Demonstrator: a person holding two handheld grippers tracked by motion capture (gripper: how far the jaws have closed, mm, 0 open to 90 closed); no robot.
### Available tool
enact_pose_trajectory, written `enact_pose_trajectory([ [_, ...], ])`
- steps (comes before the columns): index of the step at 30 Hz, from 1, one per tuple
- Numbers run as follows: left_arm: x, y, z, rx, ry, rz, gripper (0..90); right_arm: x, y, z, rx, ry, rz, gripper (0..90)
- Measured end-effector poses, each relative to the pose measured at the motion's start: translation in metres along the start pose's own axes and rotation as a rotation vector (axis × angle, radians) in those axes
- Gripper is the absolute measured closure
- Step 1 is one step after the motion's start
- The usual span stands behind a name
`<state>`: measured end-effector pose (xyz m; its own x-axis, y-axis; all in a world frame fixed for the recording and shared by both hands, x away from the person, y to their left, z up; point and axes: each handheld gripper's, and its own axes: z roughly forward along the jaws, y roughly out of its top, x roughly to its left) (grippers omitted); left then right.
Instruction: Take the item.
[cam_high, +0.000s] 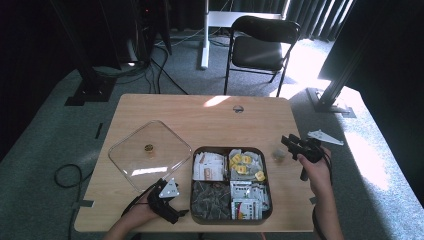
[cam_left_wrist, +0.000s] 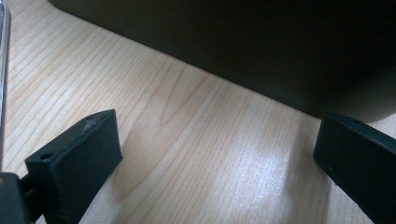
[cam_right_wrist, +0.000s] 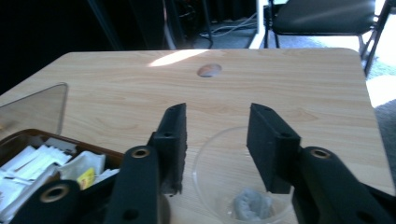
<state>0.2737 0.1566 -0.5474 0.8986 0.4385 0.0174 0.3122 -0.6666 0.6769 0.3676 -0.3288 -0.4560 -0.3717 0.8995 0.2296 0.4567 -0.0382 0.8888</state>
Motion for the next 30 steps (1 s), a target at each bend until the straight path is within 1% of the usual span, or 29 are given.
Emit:
enact_pose_trajectory([
  [1, 0.000, 0.000, 0.000, 0.000, 0.000, 0.000, 0.7, 0.002, 0.000, -0.001, -0.004, 0.013, -0.011, 51.9],
  [4, 0.000, 0.000, 0.000, 0.000, 0.000, 0.000, 0.7, 0.005, 0.001, -0.003, -0.016, 0.026, -0.025, 50.2],
  [6, 0.000, 0.000, 0.000, 0.000, 0.000, 0.000, 0.7, 0.006, 0.001, -0.005, -0.035, 0.043, -0.024, 48.7],
  [10, 0.000, 0.000, 0.000, 0.000, 0.000, 0.000, 0.7, 0.009, -0.001, -0.007, -0.067, 0.067, -0.050, 41.5],
  [12, 0.000, 0.000, 0.000, 0.000, 0.000, 0.000, 0.7, 0.011, -0.002, -0.009, -0.072, 0.077, -0.059, 39.0],
  [13, 0.000, 0.000, 0.000, 0.000, 0.000, 0.000, 0.7, 0.012, -0.002, -0.009, -0.067, 0.082, -0.060, 36.6],
  [16, 0.000, 0.000, 0.000, 0.000, 0.000, 0.000, 0.7, 0.015, -0.004, -0.011, -0.060, 0.088, -0.068, 33.8],
  [19, 0.000, 0.000, 0.000, 0.000, 0.000, -0.001, 0.7, 0.018, -0.006, -0.012, -0.046, 0.095, -0.085, 28.7],
  [22, 0.000, 0.000, 0.000, 0.000, 0.000, 0.000, 0.7, 0.022, -0.009, -0.013, -0.026, 0.104, -0.108, 25.9],
  [25, 0.000, 0.000, 0.000, 0.000, 0.000, 0.000, 0.7, 0.025, -0.012, -0.015, -0.017, 0.119, -0.113, 23.6],
  [28, 0.000, 0.000, 0.000, 0.000, 0.000, 0.000, 0.7, 0.028, -0.016, -0.016, -0.017, 0.137, -0.126, 21.7],
  [30, 0.000, 0.000, 0.000, 0.000, 0.000, 0.000, 0.7, 0.029, -0.017, -0.017, -0.018, 0.142, -0.124, 21.5],
])
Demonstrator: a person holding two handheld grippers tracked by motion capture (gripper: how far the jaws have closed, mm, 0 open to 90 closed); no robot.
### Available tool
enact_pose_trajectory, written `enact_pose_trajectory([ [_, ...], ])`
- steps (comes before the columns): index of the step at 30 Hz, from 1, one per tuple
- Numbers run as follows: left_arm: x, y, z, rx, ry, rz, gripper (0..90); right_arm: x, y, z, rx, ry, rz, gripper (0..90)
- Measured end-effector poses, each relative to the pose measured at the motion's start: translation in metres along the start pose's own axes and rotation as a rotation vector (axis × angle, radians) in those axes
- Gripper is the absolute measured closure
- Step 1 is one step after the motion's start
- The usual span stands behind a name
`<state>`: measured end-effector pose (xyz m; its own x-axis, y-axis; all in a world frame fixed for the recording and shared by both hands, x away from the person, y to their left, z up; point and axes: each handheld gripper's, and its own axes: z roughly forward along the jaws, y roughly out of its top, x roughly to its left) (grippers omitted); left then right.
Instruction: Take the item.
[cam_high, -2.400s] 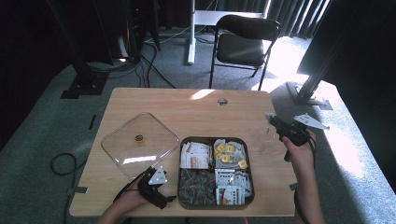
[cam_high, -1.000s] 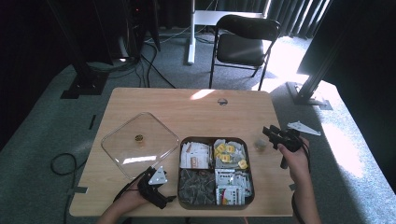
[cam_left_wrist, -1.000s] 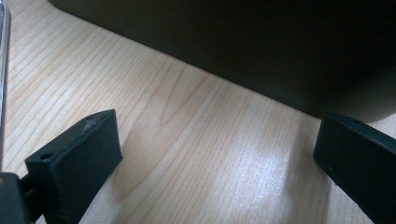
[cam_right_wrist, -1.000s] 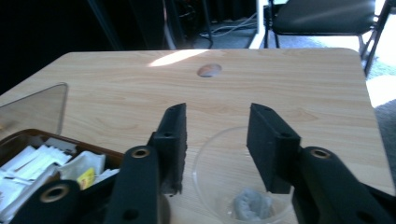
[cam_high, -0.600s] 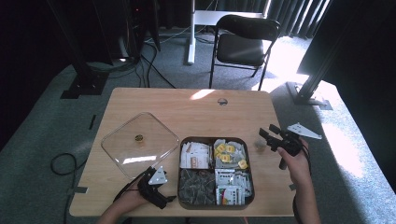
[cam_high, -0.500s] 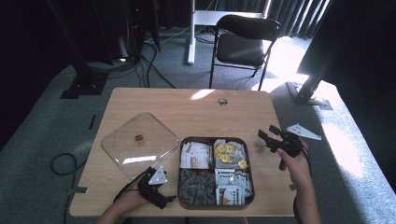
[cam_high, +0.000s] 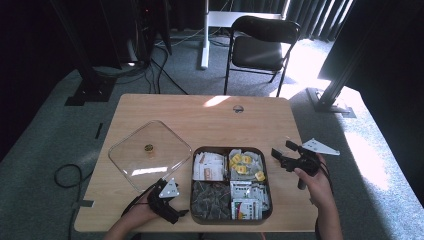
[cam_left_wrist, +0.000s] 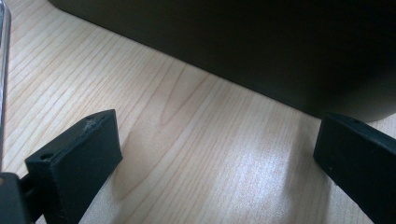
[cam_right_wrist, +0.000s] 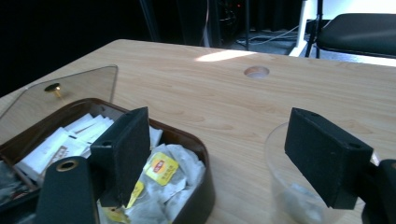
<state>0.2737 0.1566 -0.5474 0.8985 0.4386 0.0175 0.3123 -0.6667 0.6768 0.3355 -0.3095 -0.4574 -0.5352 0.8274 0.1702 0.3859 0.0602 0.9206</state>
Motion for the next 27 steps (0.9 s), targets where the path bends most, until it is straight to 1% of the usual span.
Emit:
enact_pose_trajectory([
  [2, 0.000, 0.000, 0.000, 0.000, 0.000, 0.000, 0.7, 0.001, -0.001, -0.001, 0.002, 0.002, -0.001, 21.4],
  [3, 0.000, 0.000, 0.000, 0.000, 0.000, 0.000, 0.7, 0.004, -0.006, -0.002, 0.006, 0.014, -0.007, 20.1],
  [6, 0.000, 0.000, 0.000, 0.000, 0.000, 0.000, 0.7, 0.005, -0.011, -0.003, 0.010, 0.024, -0.007, 20.0],
  [7, 0.000, 0.000, 0.000, 0.000, 0.000, 0.000, 0.7, 0.005, -0.013, -0.004, 0.010, 0.023, -0.003, 20.0],
  [10, 0.000, 0.000, 0.000, 0.000, 0.001, 0.002, 0.7, 0.005, -0.016, -0.005, 0.020, 0.020, -0.008, 20.0],
  [17, 0.000, 0.000, 0.000, -0.002, 0.000, -0.002, 0.7, 0.002, -0.034, -0.008, 0.052, 0.029, 0.002, 19.6],
  [21, 0.000, 0.000, 0.000, -0.001, 0.000, -0.001, 0.7, 0.002, -0.045, -0.006, 0.076, 0.030, 0.006, 19.7],
  [24, 0.000, 0.000, 0.000, -0.001, 0.000, -0.001, 0.7, 0.002, -0.054, -0.005, 0.085, 0.032, 0.008, 19.7],
  [27, 0.000, 0.000, 0.000, -0.001, 0.000, -0.001, 0.7, 0.000, -0.061, -0.004, 0.094, 0.023, 0.016, 19.7],
])
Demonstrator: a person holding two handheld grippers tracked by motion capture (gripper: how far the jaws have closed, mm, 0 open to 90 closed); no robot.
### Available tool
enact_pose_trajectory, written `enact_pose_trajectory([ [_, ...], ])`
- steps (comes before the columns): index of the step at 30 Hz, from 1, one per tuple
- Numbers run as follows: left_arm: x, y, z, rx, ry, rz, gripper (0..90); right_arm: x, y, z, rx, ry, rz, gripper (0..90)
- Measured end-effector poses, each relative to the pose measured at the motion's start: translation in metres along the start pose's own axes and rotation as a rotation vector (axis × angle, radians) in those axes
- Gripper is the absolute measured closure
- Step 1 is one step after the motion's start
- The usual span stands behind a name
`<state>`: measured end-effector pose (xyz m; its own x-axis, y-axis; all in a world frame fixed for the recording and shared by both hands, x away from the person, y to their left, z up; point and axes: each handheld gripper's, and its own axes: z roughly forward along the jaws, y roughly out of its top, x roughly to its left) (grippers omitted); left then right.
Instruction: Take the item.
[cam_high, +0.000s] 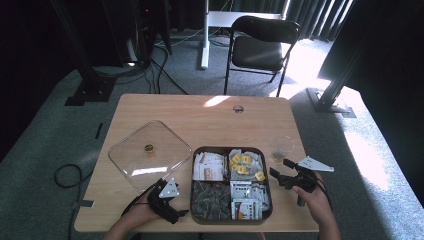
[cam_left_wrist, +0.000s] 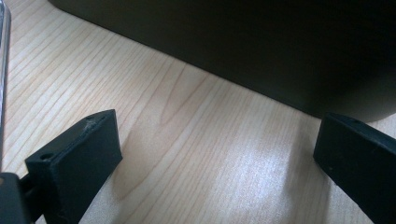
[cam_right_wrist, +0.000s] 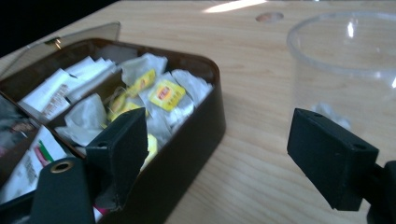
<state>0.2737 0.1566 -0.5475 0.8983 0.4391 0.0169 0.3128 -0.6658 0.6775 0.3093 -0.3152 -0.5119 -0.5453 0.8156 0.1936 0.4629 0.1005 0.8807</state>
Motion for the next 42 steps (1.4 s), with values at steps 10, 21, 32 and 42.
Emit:
enact_pose_trajectory([
  [10, 0.000, 0.000, 0.000, 0.001, 0.000, 0.000, 0.7, -0.002, -0.016, 0.005, 0.070, -0.012, -0.019, 19.7],
  [21, -0.001, 0.000, 0.000, 0.001, 0.005, -0.005, 0.7, -0.001, -0.027, 0.012, 0.170, -0.054, -0.051, 19.6],
  [32, -0.001, 0.000, 0.000, 0.000, 0.005, -0.005, 0.7, 0.004, -0.033, 0.021, 0.251, -0.064, -0.118, 20.1],
  [42, -0.001, 0.000, 0.000, -0.001, 0.007, -0.007, 0.7, 0.008, -0.035, 0.022, 0.289, -0.081, -0.170, 20.4],
])
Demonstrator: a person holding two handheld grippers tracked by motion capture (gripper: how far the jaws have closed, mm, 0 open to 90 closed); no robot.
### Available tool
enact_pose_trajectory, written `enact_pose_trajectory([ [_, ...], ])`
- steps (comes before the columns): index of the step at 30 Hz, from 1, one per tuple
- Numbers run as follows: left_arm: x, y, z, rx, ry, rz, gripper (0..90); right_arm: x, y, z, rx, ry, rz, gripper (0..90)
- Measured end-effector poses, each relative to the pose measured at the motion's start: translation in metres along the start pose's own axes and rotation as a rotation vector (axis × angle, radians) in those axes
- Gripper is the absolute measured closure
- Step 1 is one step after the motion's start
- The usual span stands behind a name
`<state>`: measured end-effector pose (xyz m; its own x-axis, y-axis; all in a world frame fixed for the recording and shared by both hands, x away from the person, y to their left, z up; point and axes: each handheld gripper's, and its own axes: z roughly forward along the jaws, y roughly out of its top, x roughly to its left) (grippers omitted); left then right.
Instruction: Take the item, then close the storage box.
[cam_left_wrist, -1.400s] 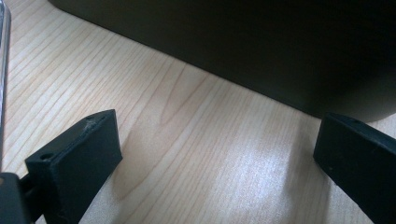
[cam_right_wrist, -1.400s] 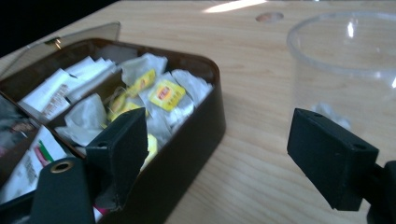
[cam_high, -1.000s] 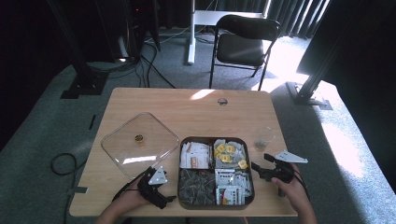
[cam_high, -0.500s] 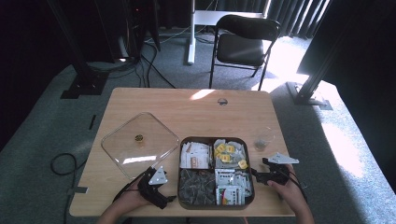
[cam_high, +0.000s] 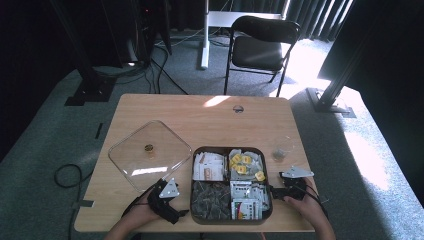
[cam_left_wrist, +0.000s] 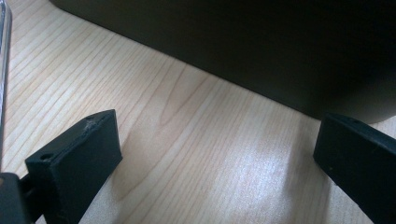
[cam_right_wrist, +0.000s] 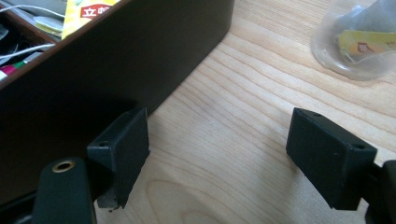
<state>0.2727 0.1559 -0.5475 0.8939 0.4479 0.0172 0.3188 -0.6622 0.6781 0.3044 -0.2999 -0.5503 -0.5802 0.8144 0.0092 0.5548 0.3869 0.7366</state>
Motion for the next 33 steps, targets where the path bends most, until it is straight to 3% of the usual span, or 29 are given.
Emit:
enact_pose_trajectory([
  [12, -0.001, 0.000, -0.003, 0.028, 0.020, -0.014, 0.8, 0.000, 0.000, 0.000, 0.001, 0.002, 0.002, 20.0],
  [21, 0.007, 0.003, -0.015, 0.002, 0.058, -0.049, 0.8, 0.000, 0.000, 0.000, 0.001, 0.002, 0.002, 19.8],
  [29, 0.021, 0.008, -0.029, -0.055, 0.143, -0.108, 0.9, 0.000, 0.000, 0.000, 0.001, 0.002, 0.001, 19.8],
  [33, 0.029, 0.009, -0.036, -0.096, 0.217, -0.155, 1.0, 0.000, 0.000, 0.000, 0.001, 0.002, 0.001, 19.8],
])
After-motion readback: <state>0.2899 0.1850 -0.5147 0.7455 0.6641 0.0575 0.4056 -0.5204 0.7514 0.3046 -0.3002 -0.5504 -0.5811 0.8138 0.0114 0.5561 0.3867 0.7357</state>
